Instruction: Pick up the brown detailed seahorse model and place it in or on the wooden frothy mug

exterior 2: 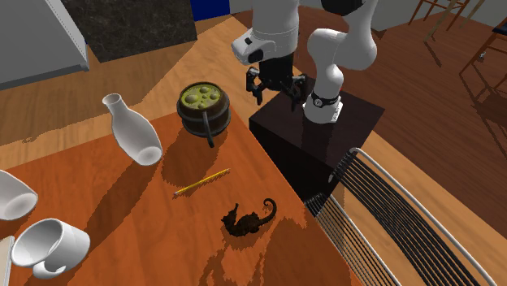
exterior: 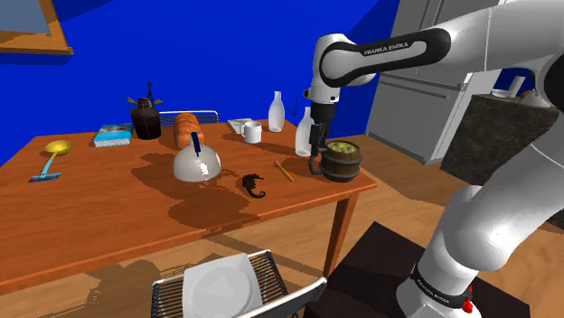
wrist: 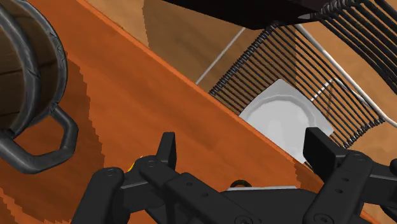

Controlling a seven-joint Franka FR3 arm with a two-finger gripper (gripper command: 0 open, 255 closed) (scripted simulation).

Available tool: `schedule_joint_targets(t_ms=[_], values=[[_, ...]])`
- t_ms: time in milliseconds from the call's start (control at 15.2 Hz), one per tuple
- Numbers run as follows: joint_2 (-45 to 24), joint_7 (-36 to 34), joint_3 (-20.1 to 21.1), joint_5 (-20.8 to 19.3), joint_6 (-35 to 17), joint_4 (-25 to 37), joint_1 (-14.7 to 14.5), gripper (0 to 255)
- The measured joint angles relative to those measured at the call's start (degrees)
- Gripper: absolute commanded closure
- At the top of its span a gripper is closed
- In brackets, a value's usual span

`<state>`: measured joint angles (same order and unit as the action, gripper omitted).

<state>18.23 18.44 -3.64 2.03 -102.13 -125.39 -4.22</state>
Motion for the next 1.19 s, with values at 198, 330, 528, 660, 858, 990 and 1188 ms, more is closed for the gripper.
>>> schedule_joint_targets(t_ms=[198,330,528,660,858,990,1188], values=[[-6.17,4.72,-0.35,1.14,-1.86,4.68,-1.11,0],[-10.23,7.77,-0.35,2.03,-3.05,7.75,-1.79,0],[-16.21,12.39,-0.17,3.33,-4.21,12.83,-2.51,0],[-20.36,15.18,0.24,4.21,-4.55,16.83,-2.98,0],[-26.46,19.19,1.05,5.35,-4.43,23.33,-3.5,0],[-30.47,21.49,1.64,5.93,-4.0,27.88,-3.71,0],[-31.75,22.27,2.07,6.22,-5.41,27.84,-4.02,0]])
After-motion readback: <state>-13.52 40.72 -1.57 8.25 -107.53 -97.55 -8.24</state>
